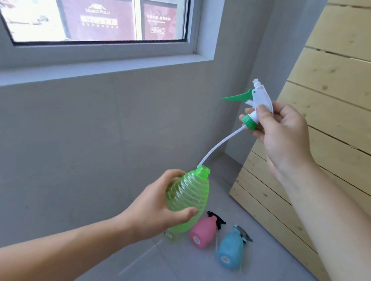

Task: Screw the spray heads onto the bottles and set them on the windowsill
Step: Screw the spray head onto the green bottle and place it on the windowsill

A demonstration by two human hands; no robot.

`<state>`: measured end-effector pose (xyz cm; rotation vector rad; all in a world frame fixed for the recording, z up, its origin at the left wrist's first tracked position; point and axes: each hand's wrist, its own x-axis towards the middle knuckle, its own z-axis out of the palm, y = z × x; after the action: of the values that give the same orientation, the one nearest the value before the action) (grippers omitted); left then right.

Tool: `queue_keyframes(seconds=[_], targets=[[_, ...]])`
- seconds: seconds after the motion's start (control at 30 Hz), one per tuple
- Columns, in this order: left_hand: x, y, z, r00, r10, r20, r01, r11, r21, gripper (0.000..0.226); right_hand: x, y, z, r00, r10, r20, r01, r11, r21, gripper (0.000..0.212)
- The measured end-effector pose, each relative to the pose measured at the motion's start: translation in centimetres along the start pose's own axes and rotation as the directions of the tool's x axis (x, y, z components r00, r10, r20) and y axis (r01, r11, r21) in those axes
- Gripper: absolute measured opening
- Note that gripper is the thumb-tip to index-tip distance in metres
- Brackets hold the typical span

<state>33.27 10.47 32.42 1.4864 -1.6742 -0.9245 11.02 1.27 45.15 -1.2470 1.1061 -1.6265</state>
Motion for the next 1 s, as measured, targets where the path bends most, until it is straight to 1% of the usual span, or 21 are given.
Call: queue_keyframes(seconds=[0.1, 0.17, 0.37, 0.43, 0.5, 0.57, 0.63, 0.77, 0.87, 1.0], targets=[[0.4, 0.2, -0.2, 1.000, -0.012, -0.026, 0.011, 0.999, -0.031, 0.071, -0.1, 0.3, -0.4, 0.997, -0.056, -0.056, 0.055, 0.998, -0.019, 0.011], [0.6, 0.1, -0.2, 1.000, -0.016, -0.023, 0.015, 0.999, -0.045, 0.068, 0.2, -0.1, -0.9, 0.993, -0.075, -0.087, 0.076, 0.997, 0.008, 0.012], [1.1, -0.1, 0.7, 0.999, -0.037, 0.018, 0.038, 0.997, -0.066, 0.068, 0.1, 0.6, -0.6, 0.999, -0.011, -0.040, 0.012, 1.000, 0.025, 0.014], [1.3, -0.2, 0.9, 0.999, -0.032, 0.023, 0.033, 0.998, -0.061, 0.070, -0.2, 1.3, -0.1, 1.000, 0.017, 0.005, -0.017, 1.000, 0.002, 0.009], [1.6, -0.2, 1.1, 0.999, -0.026, 0.024, 0.027, 0.998, -0.054, 0.072, -0.9, 2.4, 0.6, 0.993, 0.087, 0.081, -0.085, 0.996, -0.023, 0.005], [1.8, 0.0, 1.0, 1.000, -0.019, 0.012, 0.020, 0.997, -0.070, 0.074, -1.8, 3.8, 1.2, 0.969, 0.177, 0.174, -0.166, 0.983, -0.075, 0.004], [2.0, 0.2, 0.8, 1.000, -0.010, -0.001, 0.010, 0.997, -0.082, 0.075, -2.6, 5.0, 1.6, 0.931, 0.249, 0.266, -0.220, 0.966, -0.133, 0.008], [2.0, 0.5, 0.2, 1.000, -0.024, 0.006, 0.025, 0.995, -0.095, 0.073, -2.6, 5.9, 1.2, 0.879, 0.287, 0.381, -0.218, 0.952, -0.214, 0.014], [1.9, 0.6, -0.1, 0.999, -0.028, 0.023, 0.031, 0.993, -0.113, 0.069, -2.5, 5.9, 0.8, 0.837, 0.302, 0.456, -0.186, 0.941, -0.282, 0.019], [1.8, 0.8, -0.3, 0.999, -0.010, 0.037, 0.015, 0.991, -0.136, 0.067, -2.7, 6.0, 0.7, 0.811, 0.309, 0.497, -0.153, 0.932, -0.330, 0.022]])
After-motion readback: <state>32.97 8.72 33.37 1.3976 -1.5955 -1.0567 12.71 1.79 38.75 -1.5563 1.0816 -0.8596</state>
